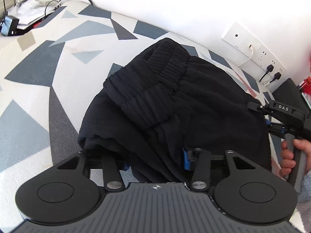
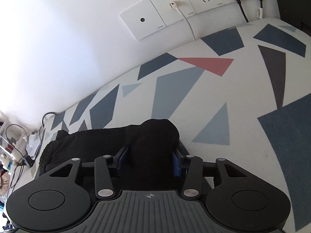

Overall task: Fold clothes
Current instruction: 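Lift the folded trousers off the bed with both grippers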

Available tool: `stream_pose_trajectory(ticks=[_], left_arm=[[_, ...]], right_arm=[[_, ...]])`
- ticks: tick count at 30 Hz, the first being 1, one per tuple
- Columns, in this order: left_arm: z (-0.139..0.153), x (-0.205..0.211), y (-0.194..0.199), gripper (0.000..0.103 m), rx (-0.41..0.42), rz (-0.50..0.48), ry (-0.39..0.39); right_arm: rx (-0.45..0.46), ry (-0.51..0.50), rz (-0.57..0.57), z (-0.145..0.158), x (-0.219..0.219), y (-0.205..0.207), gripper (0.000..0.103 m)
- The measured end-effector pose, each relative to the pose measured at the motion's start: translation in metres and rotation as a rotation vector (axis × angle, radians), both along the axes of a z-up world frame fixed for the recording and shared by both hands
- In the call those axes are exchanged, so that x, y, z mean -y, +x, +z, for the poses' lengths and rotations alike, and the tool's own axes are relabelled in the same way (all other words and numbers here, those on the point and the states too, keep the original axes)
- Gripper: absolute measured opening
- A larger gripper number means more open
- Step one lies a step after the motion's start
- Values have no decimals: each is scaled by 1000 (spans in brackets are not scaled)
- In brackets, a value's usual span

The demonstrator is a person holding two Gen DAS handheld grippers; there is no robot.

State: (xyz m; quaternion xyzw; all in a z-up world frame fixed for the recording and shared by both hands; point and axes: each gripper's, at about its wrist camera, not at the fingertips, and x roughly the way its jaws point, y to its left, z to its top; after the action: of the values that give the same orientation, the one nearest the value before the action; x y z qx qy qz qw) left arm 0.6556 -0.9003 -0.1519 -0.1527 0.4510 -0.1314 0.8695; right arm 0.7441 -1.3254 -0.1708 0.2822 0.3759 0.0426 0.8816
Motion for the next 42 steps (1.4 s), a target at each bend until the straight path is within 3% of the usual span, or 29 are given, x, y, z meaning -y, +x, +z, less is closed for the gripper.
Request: stream_pose_trajectory(ticks=[3, 5, 6, 7, 8, 10, 11, 14, 24, 28, 33, 35, 39, 41, 42], left_arm=[[1, 0, -1, 41, 6, -14, 6], [4, 4, -4, 39, 30, -41, 43], [6, 7, -4, 38, 39, -54, 65], [7, 8, -4, 36, 48, -62, 84], [10, 9, -5, 35, 57, -68, 102], [18, 9, -10, 28, 96, -86, 134], [24, 9, -13, 27, 122, -97, 153], [38, 6, -22, 26, 180, -104, 194], [59, -41, -33, 25, 179, -36, 118], [56, -59, -36, 25, 166, -24, 125], [31, -81, -29, 27, 75, 12, 101], [21, -90, -26, 32, 50, 10, 80], [5, -107, -23, 59, -2, 33, 34], [1, -112, -26, 63, -2, 39, 0], [1, -112, -28, 64, 3, 34, -4]], right_arm=[[15, 25, -5, -2, 1, 2, 62], [18, -29, -3, 0, -10, 4, 69], [20, -60, -2, 1, -16, 6, 65], [21, -95, 11, 1, -23, 6, 49], [21, -99, 16, 1, -28, 5, 39], [32, -93, 7, 7, -33, 2, 27], [49, -138, 20, 14, -41, -1, 23], [115, -279, 63, 38, -67, -15, 20], [349, -391, 134, 119, -130, -55, 16], [334, -387, 158, 120, -146, -54, 16], [254, -349, 167, 101, -151, -48, 17], [221, -314, 152, 90, -143, -46, 21], [154, -243, 123, 68, -129, -44, 42], [121, -208, 108, 57, -121, -42, 67], [105, -190, 101, 52, -118, -42, 72]])
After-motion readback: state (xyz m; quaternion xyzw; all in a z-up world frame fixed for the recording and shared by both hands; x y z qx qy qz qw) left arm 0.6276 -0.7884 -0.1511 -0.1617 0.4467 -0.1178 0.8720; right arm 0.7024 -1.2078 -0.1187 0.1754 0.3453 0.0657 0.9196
